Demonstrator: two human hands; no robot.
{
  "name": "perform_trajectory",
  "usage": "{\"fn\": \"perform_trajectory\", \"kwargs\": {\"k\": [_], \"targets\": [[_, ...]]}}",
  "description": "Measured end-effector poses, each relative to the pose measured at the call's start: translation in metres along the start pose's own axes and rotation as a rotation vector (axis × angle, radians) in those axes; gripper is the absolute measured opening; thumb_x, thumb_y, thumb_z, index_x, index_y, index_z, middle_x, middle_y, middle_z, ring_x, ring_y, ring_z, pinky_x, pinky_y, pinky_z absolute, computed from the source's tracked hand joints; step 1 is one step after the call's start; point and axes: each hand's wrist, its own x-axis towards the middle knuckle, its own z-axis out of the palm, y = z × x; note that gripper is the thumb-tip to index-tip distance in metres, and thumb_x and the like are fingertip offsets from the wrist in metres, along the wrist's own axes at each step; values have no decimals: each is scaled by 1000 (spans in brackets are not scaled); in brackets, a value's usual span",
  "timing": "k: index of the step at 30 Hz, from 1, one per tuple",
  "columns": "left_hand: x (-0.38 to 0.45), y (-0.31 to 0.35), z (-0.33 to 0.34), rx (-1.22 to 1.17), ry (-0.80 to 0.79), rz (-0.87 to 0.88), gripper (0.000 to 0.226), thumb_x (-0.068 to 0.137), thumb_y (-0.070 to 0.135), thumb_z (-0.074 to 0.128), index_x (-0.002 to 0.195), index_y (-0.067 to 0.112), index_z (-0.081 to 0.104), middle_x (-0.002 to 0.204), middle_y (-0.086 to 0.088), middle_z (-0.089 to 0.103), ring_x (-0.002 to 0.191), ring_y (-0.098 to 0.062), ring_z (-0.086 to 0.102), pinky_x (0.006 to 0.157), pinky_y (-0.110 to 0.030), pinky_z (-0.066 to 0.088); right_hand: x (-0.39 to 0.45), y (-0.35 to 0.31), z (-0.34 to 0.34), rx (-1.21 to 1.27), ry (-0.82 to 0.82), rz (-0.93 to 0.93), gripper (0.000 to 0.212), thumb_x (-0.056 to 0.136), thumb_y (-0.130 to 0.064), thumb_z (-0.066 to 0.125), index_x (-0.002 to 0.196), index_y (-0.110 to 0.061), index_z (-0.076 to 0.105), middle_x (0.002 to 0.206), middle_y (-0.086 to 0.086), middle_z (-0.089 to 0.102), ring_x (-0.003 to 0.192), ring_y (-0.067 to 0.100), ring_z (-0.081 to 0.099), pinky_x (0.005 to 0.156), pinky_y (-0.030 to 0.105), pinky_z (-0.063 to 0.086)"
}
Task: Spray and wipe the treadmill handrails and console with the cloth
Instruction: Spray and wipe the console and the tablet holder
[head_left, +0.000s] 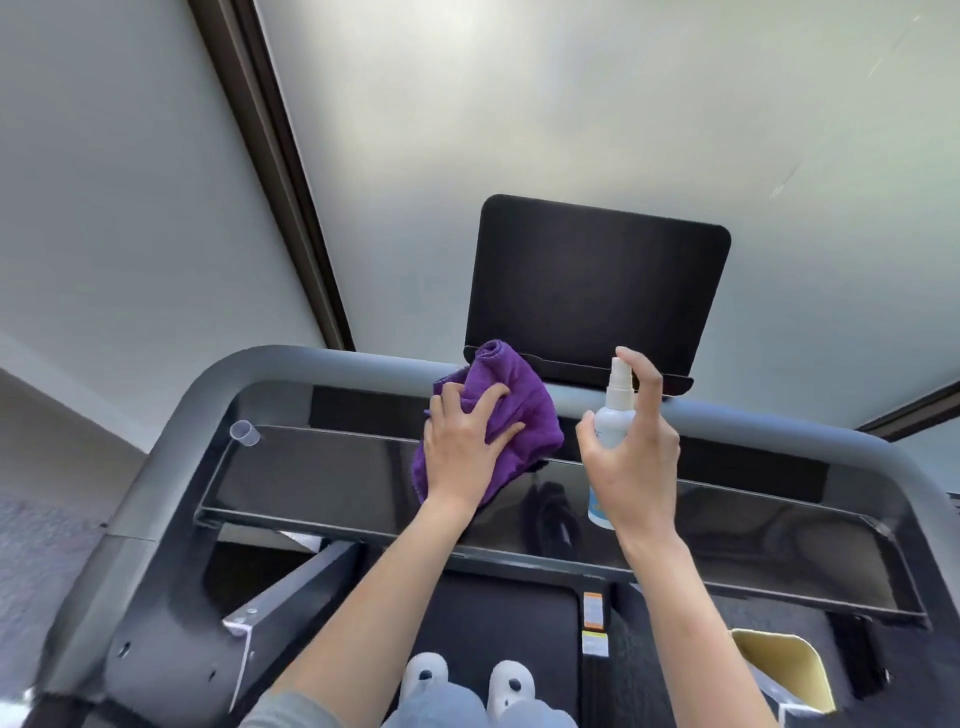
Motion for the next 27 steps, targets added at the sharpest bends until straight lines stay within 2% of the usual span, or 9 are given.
{"fn": "perform_trajectory", "kwargs": {"k": [5,11,15,19,23,27], "targets": [[1,-59,-27,28,20,-4,45,83,48,69,123,27,62,106,-12,51,94,-30,54,65,-43,54,0,-11,15,-20,-36,4,65,85,-2,62,134,-34,34,68,6,56,59,29,56,63,50,54],[-19,-114,-70,66,27,-277,51,85,57,60,129,32,52,108,-9,44,102,-33,52,72,-48,51,-6,-23,24,4,-2,-7,64,85,-2,62,135,-32,36,79,-2,57,62,27,56,65,47,55],[-49,-84,-54,131,43,-293,54,82,58,63,125,25,60,108,-15,48,96,-35,52,69,-46,52,-18,-24,28,15,5,3,65,84,-3,63,137,-32,38,78,-1,58,62,26,55,65,46,54],[-42,-49,-30,88,78,-311,53,80,56,68,120,22,63,104,-17,51,91,-35,53,67,-45,51,-27,-19,22,-7,50,34,65,83,-3,63,135,-34,37,72,0,57,59,24,53,61,41,53],[-41,-22,-6,73,59,-231,52,81,56,67,121,23,61,106,-17,50,90,-34,52,71,-44,50,-34,-6,2,-36,100,101,65,84,-5,62,135,-36,36,73,-3,56,62,23,54,63,38,52],[-43,8,16,70,13,-176,51,82,55,66,122,23,59,107,-18,51,89,-34,51,71,-44,49,-45,8,-21,-45,137,150,65,86,-4,62,135,-37,34,71,2,56,61,27,56,65,44,54]]}}
